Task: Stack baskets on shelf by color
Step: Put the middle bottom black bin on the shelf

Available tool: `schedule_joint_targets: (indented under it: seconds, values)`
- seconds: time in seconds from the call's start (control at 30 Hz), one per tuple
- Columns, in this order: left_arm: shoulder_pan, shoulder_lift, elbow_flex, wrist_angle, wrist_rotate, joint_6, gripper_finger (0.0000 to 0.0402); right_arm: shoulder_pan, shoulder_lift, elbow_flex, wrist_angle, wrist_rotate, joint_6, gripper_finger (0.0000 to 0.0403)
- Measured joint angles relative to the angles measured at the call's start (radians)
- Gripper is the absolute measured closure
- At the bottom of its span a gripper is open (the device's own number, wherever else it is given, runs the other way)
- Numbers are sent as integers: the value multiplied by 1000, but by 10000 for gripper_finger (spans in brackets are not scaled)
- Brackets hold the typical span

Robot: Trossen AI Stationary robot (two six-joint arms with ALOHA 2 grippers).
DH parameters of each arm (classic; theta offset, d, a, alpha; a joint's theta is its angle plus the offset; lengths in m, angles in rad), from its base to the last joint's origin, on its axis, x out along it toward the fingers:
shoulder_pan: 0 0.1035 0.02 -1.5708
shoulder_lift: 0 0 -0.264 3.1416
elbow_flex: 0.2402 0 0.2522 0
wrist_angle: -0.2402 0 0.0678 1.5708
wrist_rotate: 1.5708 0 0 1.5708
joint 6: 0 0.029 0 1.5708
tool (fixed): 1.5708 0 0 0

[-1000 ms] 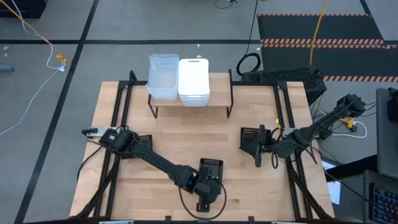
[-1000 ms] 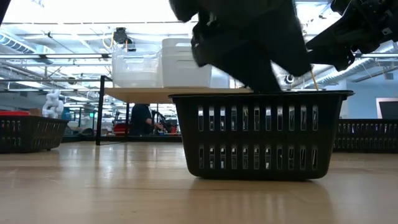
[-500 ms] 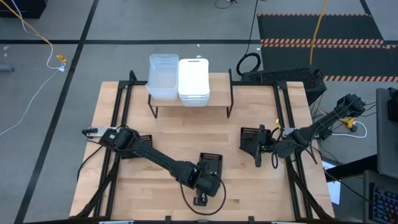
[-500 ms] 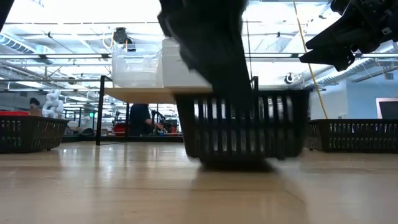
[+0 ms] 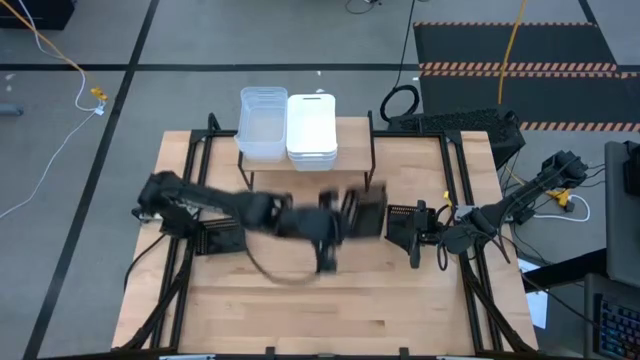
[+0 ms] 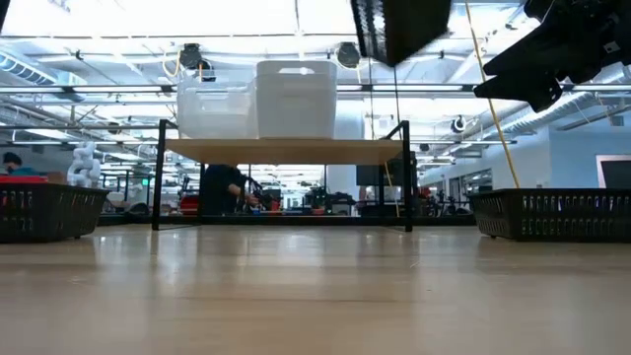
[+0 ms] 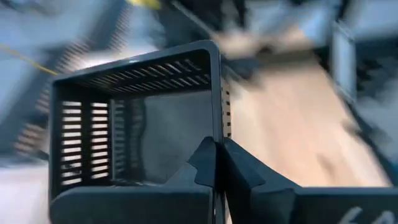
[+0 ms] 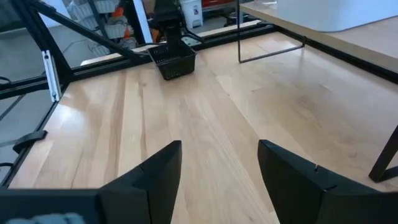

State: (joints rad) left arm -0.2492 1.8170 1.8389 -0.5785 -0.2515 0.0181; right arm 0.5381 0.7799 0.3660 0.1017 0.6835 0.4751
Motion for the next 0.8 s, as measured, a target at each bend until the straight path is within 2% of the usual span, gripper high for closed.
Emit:
schedule_joint_targets:
  seconds: [0.07, 0.27, 0.47, 0.6, 0.8]
  values:
    - [60, -24, 0, 76, -20, 43, 394, 0, 0, 0, 1, 2, 0, 197]
    - [239, -25, 1, 273, 8, 143, 392, -1, 0, 0, 6, 4, -9, 197]
    - [385, -7, 1, 297, 13, 187, 394, -10, 0, 0, -1, 4, -28, 197]
    - [438, 32, 1, 284, 12, 197, 387, -14, 0, 0, -6, 3, -43, 197]
    - [453, 122, -1, 280, 14, 251, 394, -14, 1, 0, -11, -2, -43, 197]
